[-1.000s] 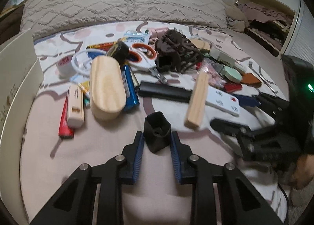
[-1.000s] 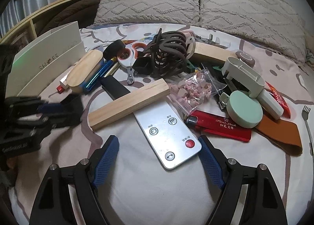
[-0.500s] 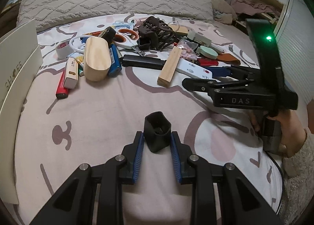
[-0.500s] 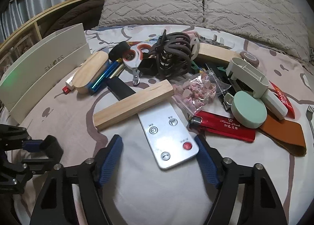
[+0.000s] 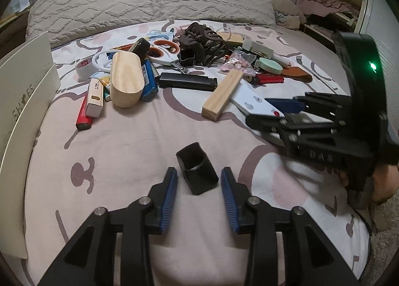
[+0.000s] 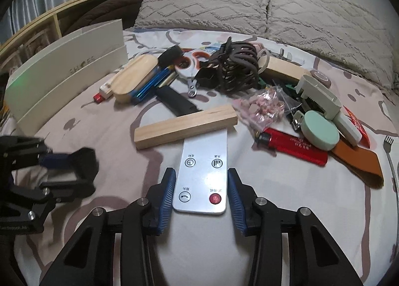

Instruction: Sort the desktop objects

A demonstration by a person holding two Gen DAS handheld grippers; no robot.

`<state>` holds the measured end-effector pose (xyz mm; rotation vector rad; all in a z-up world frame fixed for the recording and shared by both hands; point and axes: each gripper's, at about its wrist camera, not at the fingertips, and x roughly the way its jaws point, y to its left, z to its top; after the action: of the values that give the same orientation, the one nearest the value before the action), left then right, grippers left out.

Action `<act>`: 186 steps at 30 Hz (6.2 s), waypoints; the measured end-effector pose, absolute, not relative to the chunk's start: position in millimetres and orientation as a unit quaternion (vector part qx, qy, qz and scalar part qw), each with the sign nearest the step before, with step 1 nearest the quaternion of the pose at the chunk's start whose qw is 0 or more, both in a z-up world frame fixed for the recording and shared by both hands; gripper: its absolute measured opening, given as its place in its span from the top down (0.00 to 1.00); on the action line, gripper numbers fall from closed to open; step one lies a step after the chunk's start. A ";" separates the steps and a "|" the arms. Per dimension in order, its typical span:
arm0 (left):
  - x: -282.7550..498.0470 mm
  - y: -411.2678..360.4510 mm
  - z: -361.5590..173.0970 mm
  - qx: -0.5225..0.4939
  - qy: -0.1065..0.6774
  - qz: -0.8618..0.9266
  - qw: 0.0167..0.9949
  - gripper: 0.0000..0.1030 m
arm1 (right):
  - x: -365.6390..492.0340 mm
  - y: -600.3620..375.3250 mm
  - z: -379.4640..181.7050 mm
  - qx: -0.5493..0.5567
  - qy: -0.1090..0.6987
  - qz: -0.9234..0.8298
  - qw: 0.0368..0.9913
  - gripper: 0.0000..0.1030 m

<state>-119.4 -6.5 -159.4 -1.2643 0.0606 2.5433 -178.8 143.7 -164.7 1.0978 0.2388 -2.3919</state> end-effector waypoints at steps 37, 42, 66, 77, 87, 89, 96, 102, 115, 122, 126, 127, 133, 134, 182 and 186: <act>-116.3 -8.0 -159.1 -0.441 0.005 0.884 0.153 0.51 | -65.3 150.3 -155.6 0.422 0.125 -0.853 0.281 0.58; -110.6 1.1 -159.1 -0.440 0.023 0.885 0.151 0.37 | -67.1 154.7 -153.9 0.418 0.143 -0.870 0.220 0.40; -123.6 -36.7 -152.9 -0.467 0.050 0.878 0.094 0.14 | -89.1 215.2 -151.3 0.425 0.073 -0.900 0.072 0.21; -123.3 -6.8 -151.6 -0.451 0.003 0.879 0.157 0.39 | -91.4 215.4 -153.1 0.426 0.078 -0.899 0.058 0.21; -129.6 -10.3 -156.4 -0.447 0.002 0.882 0.148 0.73 | -80.2 191.1 -142.7 0.403 0.117 -0.903 0.092 0.21; -126.9 -7.3 -155.4 -0.446 0.016 0.882 0.153 0.73 | -78.8 181.6 -140.6 0.404 0.114 -0.901 0.107 0.21; -113.6 -5.3 -154.2 -0.452 0.043 0.875 0.170 0.73 | -78.0 163.0 -128.9 0.386 0.119 -0.910 0.090 0.20; -100.3 -9.4 -153.7 -0.454 0.043 0.873 0.174 0.73 | -86.0 167.5 -128.0 0.414 0.008 -0.901 0.129 0.12; -89.4 -8.2 -153.6 -0.449 0.058 0.877 0.163 0.72 | -102.0 139.3 -157.7 0.452 0.017 -0.889 0.069 0.00; -92.3 -12.4 -159.4 -0.451 0.041 0.877 0.162 0.72 | -103.2 142.5 -166.0 0.455 0.011 -0.888 0.063 0.00; -92.8 -20.1 -163.3 -0.452 0.003 0.876 0.167 0.72 | -103.9 145.6 -168.6 0.457 -0.004 -0.887 0.071 0.00; -93.3 -21.5 -164.1 -0.453 -0.004 0.875 0.169 0.72 | -103.5 144.8 -168.5 0.456 -0.003 -0.887 0.071 0.00; -91.9 -26.2 -166.1 -0.447 -0.033 0.876 0.177 0.69 | -105.9 139.2 -169.9 0.460 0.015 -0.885 0.064 0.00; -91.5 -26.4 -165.7 -0.445 -0.037 0.877 0.177 0.69 | -105.4 139.6 -169.8 0.457 0.015 -0.887 0.064 0.00; -80.7 -33.0 -130.1 -0.386 -0.055 0.908 0.155 0.73 | -79.8 147.7 -128.4 0.367 -0.007 -0.928 0.059 0.16; -80.2 -33.1 -121.9 -0.378 -0.054 0.911 0.155 0.73 | -77.5 148.2 -118.5 0.358 -0.011 -0.932 0.061 0.16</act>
<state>-80.2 -33.1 -121.9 -1.0825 -0.1541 2.6117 -77.5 148.2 -118.5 1.0841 -0.0318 -2.8180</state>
